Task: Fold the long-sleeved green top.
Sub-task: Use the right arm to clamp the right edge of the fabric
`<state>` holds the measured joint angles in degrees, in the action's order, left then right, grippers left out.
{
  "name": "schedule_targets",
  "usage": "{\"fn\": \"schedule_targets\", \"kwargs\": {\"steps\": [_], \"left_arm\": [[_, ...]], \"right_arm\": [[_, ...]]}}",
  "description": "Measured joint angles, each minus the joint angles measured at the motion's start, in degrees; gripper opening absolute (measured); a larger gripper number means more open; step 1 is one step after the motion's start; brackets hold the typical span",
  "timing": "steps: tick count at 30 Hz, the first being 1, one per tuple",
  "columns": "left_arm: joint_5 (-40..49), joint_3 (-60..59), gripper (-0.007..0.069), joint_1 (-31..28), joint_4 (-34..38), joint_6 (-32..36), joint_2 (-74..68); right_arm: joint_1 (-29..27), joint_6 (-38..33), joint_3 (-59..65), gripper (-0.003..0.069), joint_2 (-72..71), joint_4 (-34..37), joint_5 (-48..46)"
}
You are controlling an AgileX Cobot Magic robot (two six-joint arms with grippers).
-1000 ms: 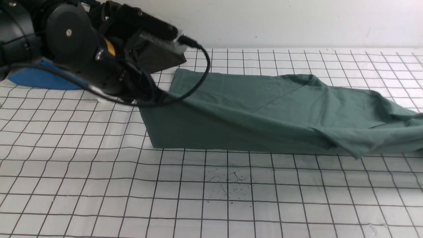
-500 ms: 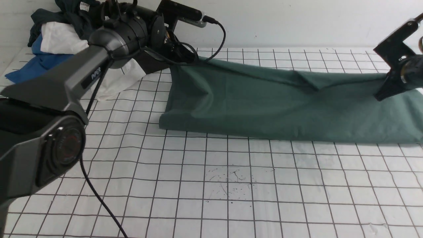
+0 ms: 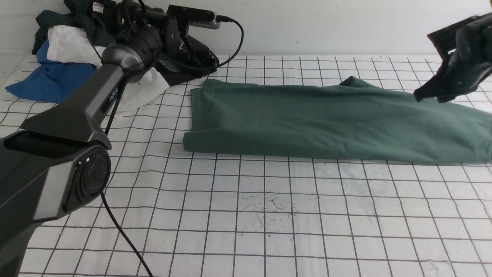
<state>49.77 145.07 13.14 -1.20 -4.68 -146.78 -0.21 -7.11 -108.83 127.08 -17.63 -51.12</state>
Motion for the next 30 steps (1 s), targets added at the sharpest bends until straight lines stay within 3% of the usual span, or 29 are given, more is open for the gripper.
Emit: {"fn": "schedule_targets", "kwargs": {"steps": [1,2,6,10,15,21,25,30], "left_arm": [[4.41,0.06,0.0401,0.0,2.94,2.67,1.68],[4.94,0.06,0.0398,0.05,3.31,3.04,1.68],[16.24,0.56,0.0274,1.11,11.72,12.11,3.45],[21.07,0.57,0.0108,3.69,17.33,19.5,2.95],[21.11,0.57,0.0001,5.66,17.97,21.69,2.77],[21.18,0.57,-0.0007,5.94,16.95,21.69,3.55],[21.63,0.57,-0.0007,5.94,14.2,21.1,7.26],[22.06,0.57,-0.0007,6.01,9.98,19.57,17.24]], "right_arm": [[0.84,-7.01,-0.36,0.0109,-0.42,8.42,-1.81],[0.93,-7.82,-0.43,0.0109,-0.42,9.46,-1.89],[2.14,-22.97,-0.5,0.0015,1.76,32.36,0.48],[2.98,-31.84,-0.56,-0.0012,7.65,48.16,15.58],[2.72,-36.13,-5.76,-0.0013,16.11,52.9,34.58],[-1.42,-29.46,-11.65,-0.0013,18.25,57.45,39.49],[-4.8,-26.89,-14.77,-0.0013,13.75,57.08,30.52],[-9.58,-26.59,-18.93,-0.0013,2.58,50.53,8.56]]}}
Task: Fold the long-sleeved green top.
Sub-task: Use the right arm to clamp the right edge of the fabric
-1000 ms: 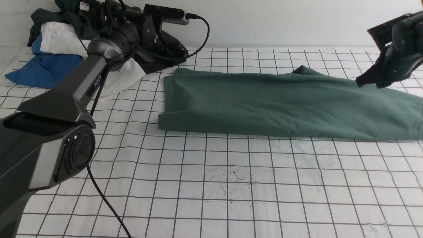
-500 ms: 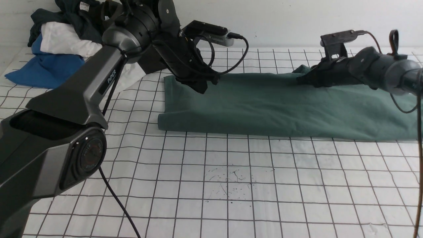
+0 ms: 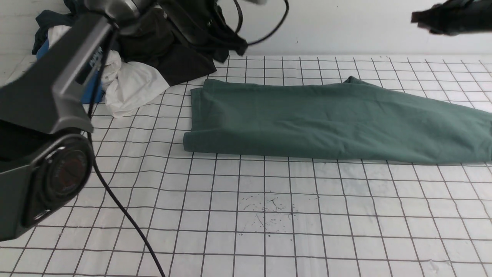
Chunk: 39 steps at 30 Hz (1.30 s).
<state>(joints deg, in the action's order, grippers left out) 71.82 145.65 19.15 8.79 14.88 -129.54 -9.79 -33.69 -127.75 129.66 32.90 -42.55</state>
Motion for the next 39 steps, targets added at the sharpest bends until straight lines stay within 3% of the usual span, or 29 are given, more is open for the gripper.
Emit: {"fn": "schedule_targets", "kwargs": {"steps": [6,9,10,12,15,19,24,28,32,35,36,37,38,39], "left_arm": [[0.07,-3.27,-0.0007,0.0,-0.31,-0.41,15.33],[0.12,-8.72,-0.0007,0.0,-0.28,0.06,20.98],[0.13,-13.56,-0.0007,0.0,-0.61,1.23,24.63],[0.13,-19.14,-0.0007,0.0,-1.25,2.16,27.78],[0.23,-33.88,-0.0007,0.0,-4.05,3.36,37.14],[0.19,-50.21,-0.0007,0.0,-7.01,3.62,46.69],[-2.53,-66.0,-0.0007,0.0,-10.86,3.79,55.66],[-4.09,-75.86,-0.0007,0.0,-18.03,3.42,60.42],[-4.57,-81.61,-0.0007,0.0,-23.17,0.74,62.97],[-4.63,-84.82,-0.0007,0.0,-26.88,-3.73,64.81],[-4.63,-84.94,-0.0007,0.0,-27.19,-4.08,64.89],[-4.74,-85.81,-0.0007,0.0,-28.14,-5.0,65.6],[-4.74,-85.88,-0.0007,0.0,-28.29,-5.13,65.66],[-4.83,-86.46,-0.0007,0.0,-28.9,-5.44,66.15]], "right_arm": [[-8.46,5.93,-0.85,0.001,-9.09,-13.18,-18.9],[-11.27,7.9,0.79,0.0057,-9.56,-16.33,-22.6],[-12.78,8.82,3.13,0.0104,-9.56,-17.32,-23.71],[-13.86,9.63,5.7,0.0162,-9.56,-17.38,-24.09],[-14.87,10.39,12.3,0.0333,-9.56,-17.77,-22.41],[-14.95,10.6,20.42,0.0507,-8.88,-20.7,-16.78],[-15.02,14.32,24.99,0.0578,-6.54,-22.16,-9.96],[-15.02,18.22,25.3,0.0578,-2.86,-22.16,-7.79],[-15.02,19.37,25.51,0.0533,-0.02,-21.62,-7.96],[-15.02,18.89,25.71,0.0383,0.71,-19.27,-8.14],[-15.02,18.7,25.57,0.037,0.63,-19.02,-8.29],[-15.02,17.5,24.73,0.0245,0.25,-18.44,-9.23],[-15.02,17.16,24.47,0.023,0.18,-18.37,-9.48],[-15.02,15.84,23.55,0.0114,-0.39,-18.29,-10.41]]}}
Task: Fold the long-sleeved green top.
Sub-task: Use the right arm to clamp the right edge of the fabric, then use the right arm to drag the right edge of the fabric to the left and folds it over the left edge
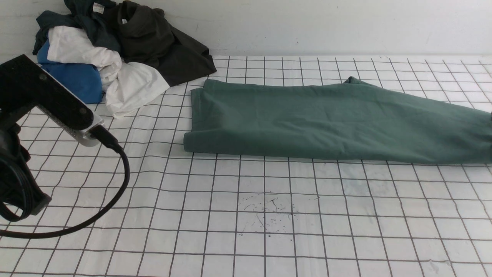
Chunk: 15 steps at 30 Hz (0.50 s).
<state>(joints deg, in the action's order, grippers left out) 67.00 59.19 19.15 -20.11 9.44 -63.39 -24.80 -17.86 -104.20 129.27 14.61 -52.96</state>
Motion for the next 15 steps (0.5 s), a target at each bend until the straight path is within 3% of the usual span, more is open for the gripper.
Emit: {"fn": "schedule_targets", "kwargs": {"steps": [2,4,11,15], "left_arm": [[-0.07,-0.4,-0.0007,0.0,-0.28,-0.34,0.53],[-0.07,-0.61,-0.0007,0.0,-0.4,-0.88,1.18],[-0.07,-0.84,-0.0007,0.0,-0.51,-3.76,2.82],[-1.17,-0.84,-0.0007,0.0,-0.29,-4.89,2.95]], "right_arm": [[0.0,-2.11,-1.25,0.0032,-1.27,-0.43,-1.33],[-0.05,-3.8,-2.33,0.001,-3.4,-1.85,-2.28],[-0.9,-4.36,-3.56,0.0009,-10.3,-5.24,-2.69],[0.08,-4.42,-3.67,0.0009,-14.8,-0.14,-2.74]]}}
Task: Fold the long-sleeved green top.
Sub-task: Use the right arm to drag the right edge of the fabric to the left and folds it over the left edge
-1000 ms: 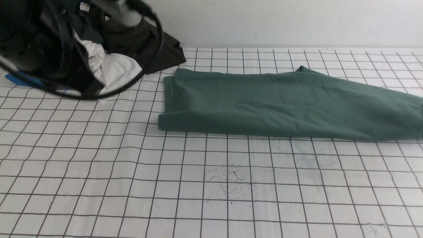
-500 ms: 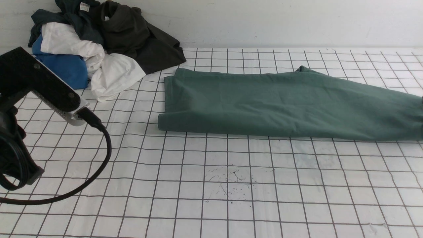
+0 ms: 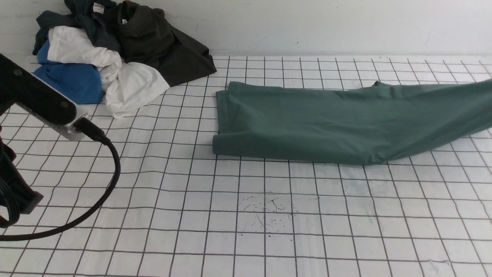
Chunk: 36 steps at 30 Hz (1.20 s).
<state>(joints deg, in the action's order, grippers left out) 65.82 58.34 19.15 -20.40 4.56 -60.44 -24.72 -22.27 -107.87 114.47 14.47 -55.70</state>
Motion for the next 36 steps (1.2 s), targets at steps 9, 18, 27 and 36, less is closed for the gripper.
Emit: {"fn": "schedule_targets", "kwargs": {"steps": [9,18,27,36], "left_arm": [[-3.66,-0.12,-0.0007,0.0,4.73,-0.33,0.04],[-3.66,-0.13,-0.0007,0.0,7.91,-0.4,0.04],[-3.66,-0.13,-0.0007,0.0,8.85,-0.34,0.04],[-4.42,-0.13,-0.0007,0.0,8.9,-0.34,0.04]], "right_arm": [[22.78,-0.57,-2.23,0.0009,-2.04,7.21,1.22],[47.17,0.29,-3.54,0.0009,5.22,10.84,15.22],[55.09,0.7,-4.59,0.0069,18.23,11.97,20.59],[55.43,0.81,-16.12,0.03,18.56,9.55,15.69]]}}
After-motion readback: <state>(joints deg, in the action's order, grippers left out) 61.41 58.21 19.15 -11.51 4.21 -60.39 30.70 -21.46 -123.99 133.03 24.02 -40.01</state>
